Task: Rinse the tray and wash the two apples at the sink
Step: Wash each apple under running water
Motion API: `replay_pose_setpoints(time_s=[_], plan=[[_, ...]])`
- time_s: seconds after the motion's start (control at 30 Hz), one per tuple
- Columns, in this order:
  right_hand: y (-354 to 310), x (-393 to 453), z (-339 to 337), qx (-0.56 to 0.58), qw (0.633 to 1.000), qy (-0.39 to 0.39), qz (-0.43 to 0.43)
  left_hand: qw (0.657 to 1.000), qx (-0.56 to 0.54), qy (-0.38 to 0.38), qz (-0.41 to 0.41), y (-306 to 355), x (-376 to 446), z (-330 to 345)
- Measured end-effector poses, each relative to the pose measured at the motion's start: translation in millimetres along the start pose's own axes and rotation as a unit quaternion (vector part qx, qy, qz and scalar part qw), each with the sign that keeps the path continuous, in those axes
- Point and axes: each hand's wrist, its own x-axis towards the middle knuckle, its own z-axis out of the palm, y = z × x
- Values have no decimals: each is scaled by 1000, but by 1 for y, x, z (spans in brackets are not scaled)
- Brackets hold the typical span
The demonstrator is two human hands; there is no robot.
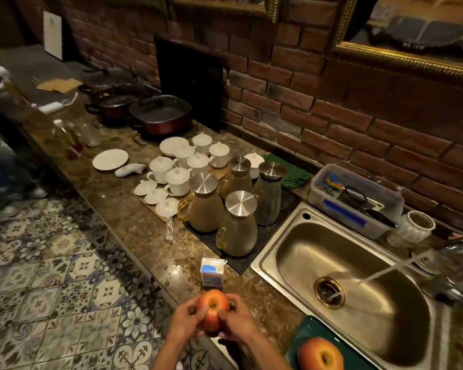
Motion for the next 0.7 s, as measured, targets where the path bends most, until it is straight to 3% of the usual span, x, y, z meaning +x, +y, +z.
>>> replay_pose_setpoints(time_s=[0.27, 0.47, 0.7], plan=[[-15, -41, -65, 14, 998, 3, -69, 998, -15, -59, 5, 38, -26, 38], [-26, -74, -147, 72, 991, 58, -99, 987, 25, -153, 34, 78, -43, 122], [-21, -97, -232, 209, 958, 118, -155, 962, 79, -249, 82, 111, -50, 224]])
